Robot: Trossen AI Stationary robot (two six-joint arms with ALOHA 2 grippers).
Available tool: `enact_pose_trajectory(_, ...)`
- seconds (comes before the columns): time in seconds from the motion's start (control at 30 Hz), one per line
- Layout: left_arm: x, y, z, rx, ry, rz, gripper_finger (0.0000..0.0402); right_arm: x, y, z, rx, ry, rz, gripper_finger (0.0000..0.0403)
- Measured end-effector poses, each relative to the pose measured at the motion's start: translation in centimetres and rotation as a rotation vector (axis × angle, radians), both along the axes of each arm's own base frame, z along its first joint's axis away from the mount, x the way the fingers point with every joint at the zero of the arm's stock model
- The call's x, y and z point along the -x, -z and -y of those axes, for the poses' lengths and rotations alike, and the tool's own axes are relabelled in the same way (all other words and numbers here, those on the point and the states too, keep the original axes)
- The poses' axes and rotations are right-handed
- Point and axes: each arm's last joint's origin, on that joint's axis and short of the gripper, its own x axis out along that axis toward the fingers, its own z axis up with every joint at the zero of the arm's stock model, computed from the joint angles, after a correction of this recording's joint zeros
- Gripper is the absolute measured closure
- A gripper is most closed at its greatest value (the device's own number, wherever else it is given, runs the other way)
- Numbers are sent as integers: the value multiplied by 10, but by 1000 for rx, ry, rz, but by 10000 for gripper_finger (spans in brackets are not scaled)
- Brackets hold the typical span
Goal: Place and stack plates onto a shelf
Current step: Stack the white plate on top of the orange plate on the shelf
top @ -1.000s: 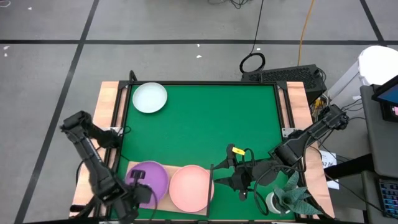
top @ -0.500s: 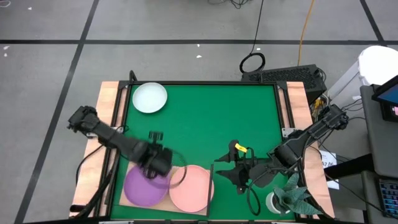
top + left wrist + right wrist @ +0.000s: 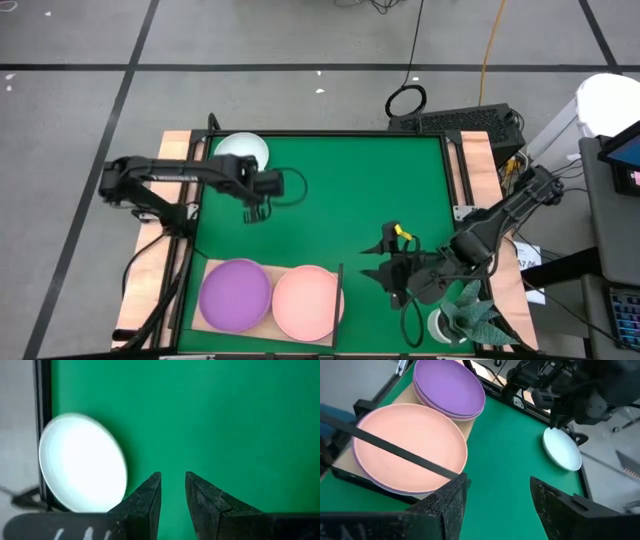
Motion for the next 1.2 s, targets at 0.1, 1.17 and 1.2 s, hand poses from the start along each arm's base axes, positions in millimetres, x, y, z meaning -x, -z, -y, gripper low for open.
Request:
enact_pose_trajectory(0.1,11,18,-23,2,-97,-4,307,6,-2,-1,-37,15,-2,206)
enact_pose_trajectory(1.17,51,119,-96,-34,-500,127,209,2,-5,2,12,-16,19,206)
enact_pose_trajectory(1.2,51,121,-96,-39,-494,131,210,2,-5,2,15,-18,21,206)
